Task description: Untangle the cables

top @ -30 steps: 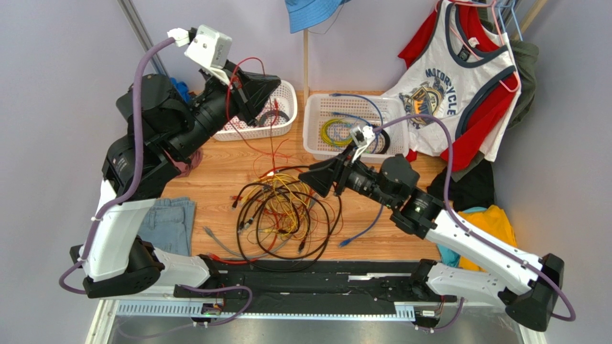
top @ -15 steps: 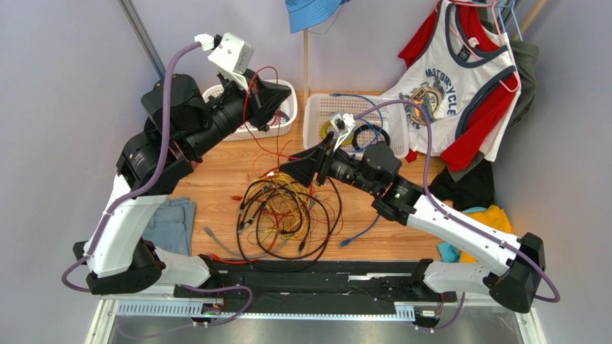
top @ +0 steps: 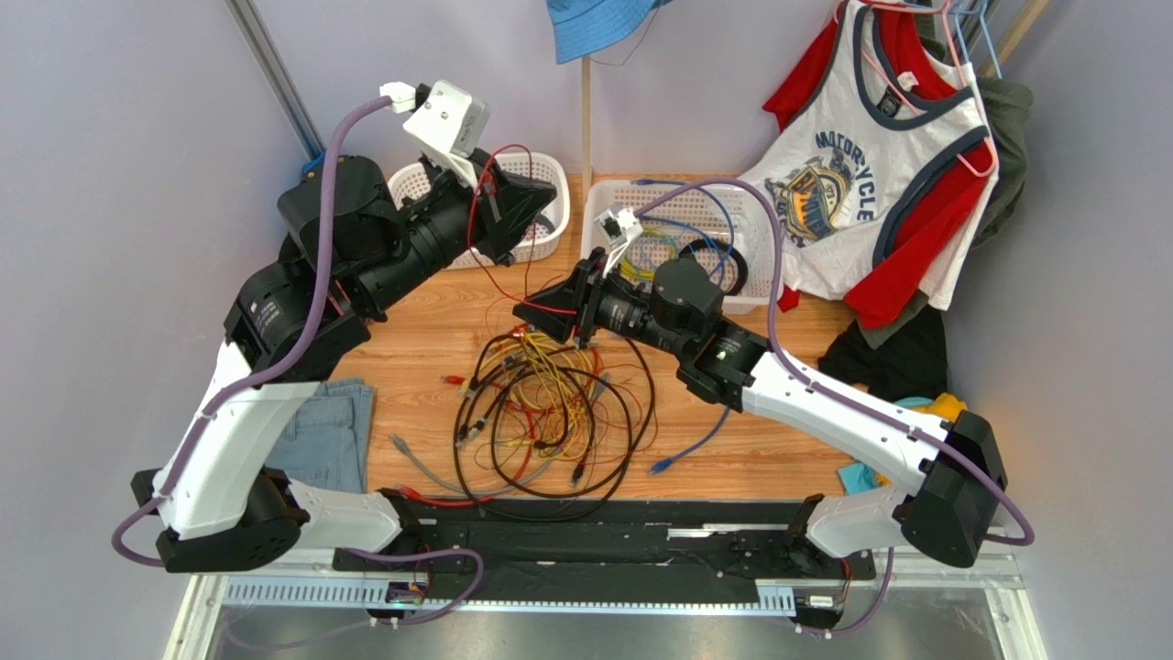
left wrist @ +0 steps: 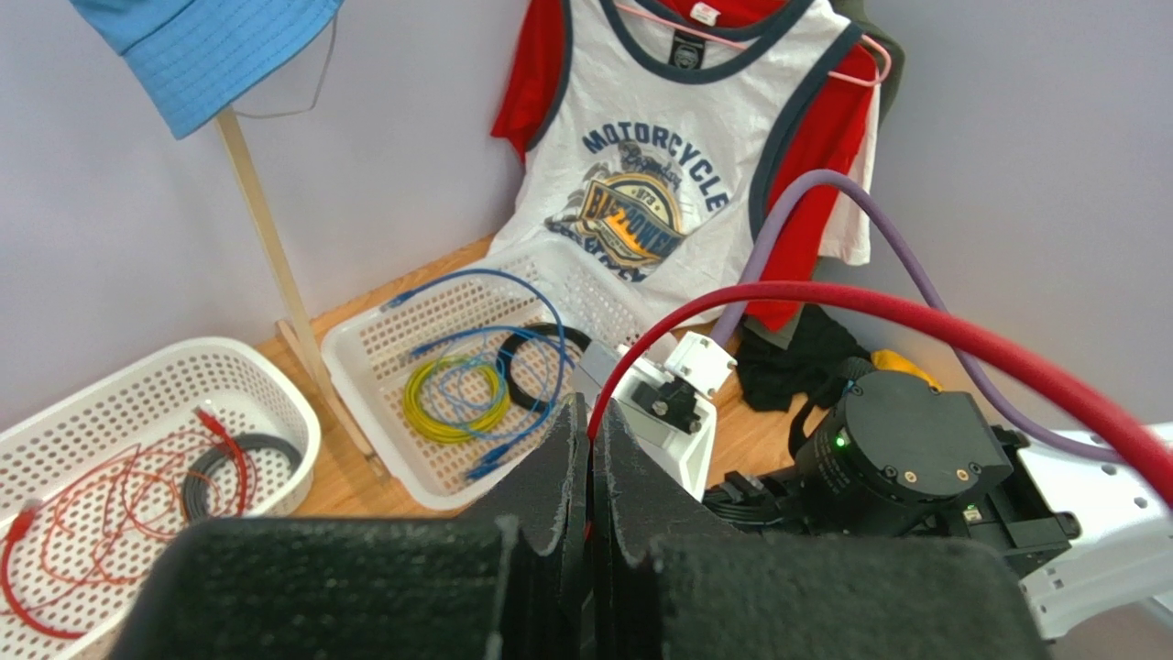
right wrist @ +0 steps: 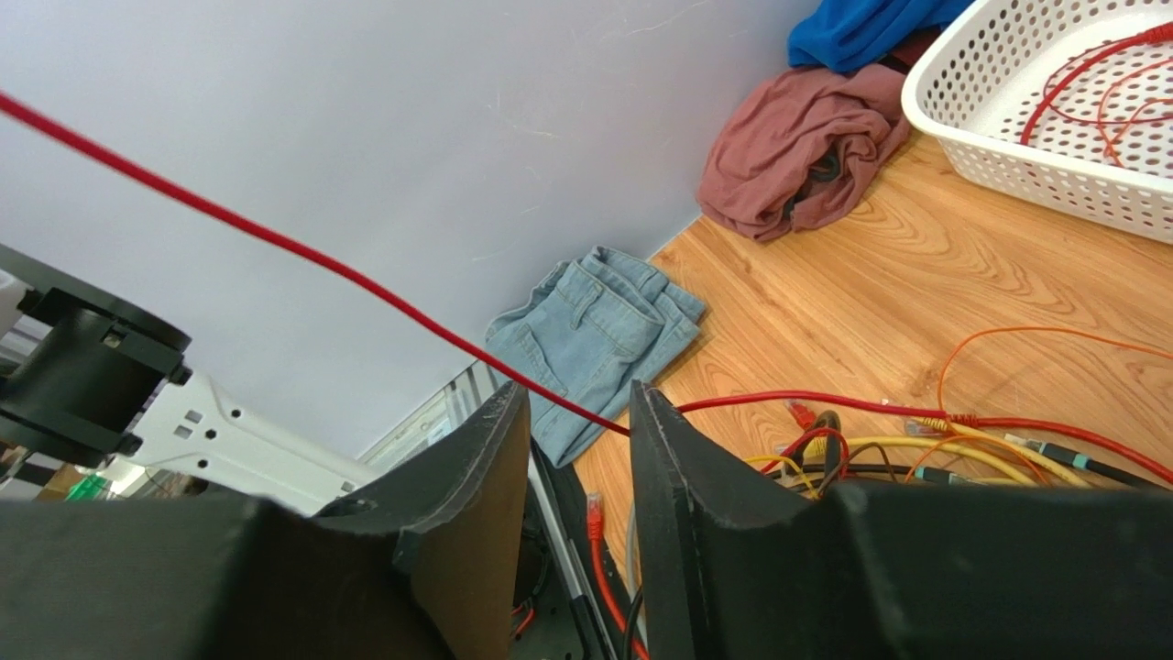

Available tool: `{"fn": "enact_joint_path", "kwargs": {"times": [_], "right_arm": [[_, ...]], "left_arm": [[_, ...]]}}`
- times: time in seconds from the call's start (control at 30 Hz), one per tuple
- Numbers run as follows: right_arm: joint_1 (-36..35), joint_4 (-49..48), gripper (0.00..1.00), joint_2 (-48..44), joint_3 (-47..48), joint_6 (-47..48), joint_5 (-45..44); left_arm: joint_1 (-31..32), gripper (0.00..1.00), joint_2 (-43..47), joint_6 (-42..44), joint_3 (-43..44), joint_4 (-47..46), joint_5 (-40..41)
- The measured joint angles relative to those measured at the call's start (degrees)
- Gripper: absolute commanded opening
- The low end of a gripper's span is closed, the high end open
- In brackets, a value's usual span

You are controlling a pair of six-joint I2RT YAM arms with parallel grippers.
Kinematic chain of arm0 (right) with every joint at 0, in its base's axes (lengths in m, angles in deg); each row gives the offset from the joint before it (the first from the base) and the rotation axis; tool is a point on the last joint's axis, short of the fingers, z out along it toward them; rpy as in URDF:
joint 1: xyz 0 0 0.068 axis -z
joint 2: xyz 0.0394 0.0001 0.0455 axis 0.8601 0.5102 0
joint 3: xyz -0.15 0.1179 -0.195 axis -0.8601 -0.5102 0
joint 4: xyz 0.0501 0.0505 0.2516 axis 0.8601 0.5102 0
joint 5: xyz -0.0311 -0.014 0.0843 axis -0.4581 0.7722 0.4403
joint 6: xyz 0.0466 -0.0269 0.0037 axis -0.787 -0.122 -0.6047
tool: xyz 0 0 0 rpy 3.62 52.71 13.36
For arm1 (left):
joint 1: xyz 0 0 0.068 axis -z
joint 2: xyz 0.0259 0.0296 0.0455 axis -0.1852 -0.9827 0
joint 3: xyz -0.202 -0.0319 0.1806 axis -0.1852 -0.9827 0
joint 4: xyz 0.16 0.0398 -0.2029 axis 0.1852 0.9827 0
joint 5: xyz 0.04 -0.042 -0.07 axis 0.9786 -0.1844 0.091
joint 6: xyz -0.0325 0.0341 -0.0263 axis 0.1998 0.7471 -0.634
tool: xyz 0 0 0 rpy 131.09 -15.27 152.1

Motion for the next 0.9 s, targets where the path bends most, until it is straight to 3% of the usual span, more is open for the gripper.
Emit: {"fn": "enact_joint_path", "kwargs": {"times": [0.13, 0.27, 0.3, 0.33, 0.4, 0.43, 0.7, 0.9], "right_arm": [[0.0, 0.2, 0.03, 1.0, 0.3, 0.2, -1.4], [0.0, 0.3, 0.0, 0.7, 0.3, 0.7, -3.9], [0.0, 0.7, 0.0, 0.3, 0.2, 0.9, -4.5], [0.0, 1.6, 0.0, -0.5, -0.2, 1.2, -5.5], [0.0, 4.4, 0.0, -3.7, -1.5, 2.2, -7.8], [0.0, 5.7, 0.0, -5.6, -2.1, 2.7, -8.9], [0.0, 19.6, 0.0, -26.4, -2.7, 8.6, -22.8], [0.0, 25.6, 0.0, -28.9, -0.1, 9.6, -25.9]], "left_arm": [[0.0, 0.0, 1.0, -0.2, -1.1, 0.0, 0.0], [0.0, 0.0, 3.2, -0.4, -3.8, -0.7, 0.0], [0.0, 0.06, 4.2, -0.5, -5.4, -1.4, 0.2], [0.0, 0.22, 5.3, -0.7, -7.3, -2.1, 0.4], [0.0, 0.84, 8.1, -1.1, -12.3, -3.8, 1.7], [0.0, 0.99, 9.9, -1.5, -15.7, -4.8, 2.6], [0.0, 0.98, 22.9, -8.3, -46.9, -10.5, 14.9], [0.0, 0.74, 29.0, -13.1, -70.8, -26.8, 7.5]]}}
